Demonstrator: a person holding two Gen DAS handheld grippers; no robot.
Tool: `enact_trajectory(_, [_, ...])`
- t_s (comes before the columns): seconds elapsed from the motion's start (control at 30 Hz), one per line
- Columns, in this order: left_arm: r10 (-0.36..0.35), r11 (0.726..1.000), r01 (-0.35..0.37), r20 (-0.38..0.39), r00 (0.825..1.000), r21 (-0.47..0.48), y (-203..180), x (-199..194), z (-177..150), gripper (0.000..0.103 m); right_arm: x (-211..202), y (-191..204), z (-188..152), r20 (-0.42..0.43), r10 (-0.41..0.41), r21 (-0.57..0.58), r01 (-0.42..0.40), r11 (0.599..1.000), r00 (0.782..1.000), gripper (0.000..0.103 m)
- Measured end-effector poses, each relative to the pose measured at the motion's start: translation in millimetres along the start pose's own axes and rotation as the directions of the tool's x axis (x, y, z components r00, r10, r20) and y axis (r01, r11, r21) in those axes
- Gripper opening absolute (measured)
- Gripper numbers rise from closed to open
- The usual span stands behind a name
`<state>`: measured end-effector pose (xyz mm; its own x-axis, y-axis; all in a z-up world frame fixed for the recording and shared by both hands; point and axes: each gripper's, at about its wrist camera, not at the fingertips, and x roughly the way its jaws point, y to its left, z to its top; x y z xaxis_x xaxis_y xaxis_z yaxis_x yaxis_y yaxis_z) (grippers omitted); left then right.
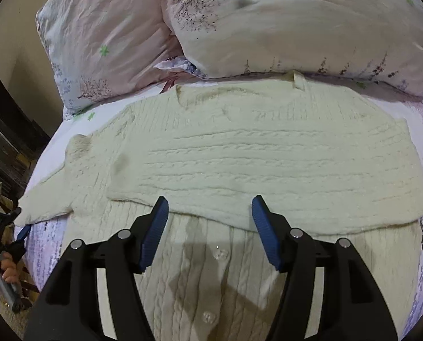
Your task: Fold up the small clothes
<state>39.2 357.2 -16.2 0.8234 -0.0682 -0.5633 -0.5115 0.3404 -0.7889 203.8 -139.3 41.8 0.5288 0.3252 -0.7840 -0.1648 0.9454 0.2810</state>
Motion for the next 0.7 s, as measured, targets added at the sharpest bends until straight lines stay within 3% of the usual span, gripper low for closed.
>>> enact_trajectory(0.2, [-0.030, 0.994, 0.033, 0.029, 0.999, -0.104, 19.4, -3.3, 20.2, 0.028, -9.9, -7.0, -2.2, 0.008, 0.034, 0.018, -0.034, 0.999, 0.999, 0.061])
enact_trajectory(0.3, [-0.027, 0.993, 0.031, 0.036, 0.999, -0.115, 17.5, -5.3, 26.1, 0.008, -15.5, -12.6, -2.7, 0.018, 0.042, 0.025, -0.043, 0.999, 0.999, 0.061])
enact_trajectory(0.37, [-0.041, 0.994, 0.047, 0.060, 0.997, -0.102, 9.7, -11.0, 28.9, 0.006, -21.1, -17.6, -3.0, 0.031, 0.042, 0.027, -0.043, 0.999, 0.999, 0.061])
enact_trajectory(0.57, [-0.102, 0.993, 0.093, 0.142, 0.985, 0.067, -60.3, -26.3, 25.2, 0.005, -39.9, -38.8, -3.0, 0.077, 0.042, 0.060, -0.046, 0.997, 0.996, 0.062])
enact_trajectory(0.7, [-0.195, 0.949, 0.165, 0.090, 0.977, 0.267, -136.6, -17.7, -9.9, 0.005, -49.8, -55.0, -3.3, 0.106, 0.026, 0.088, -0.035, 0.996, 0.994, 0.063])
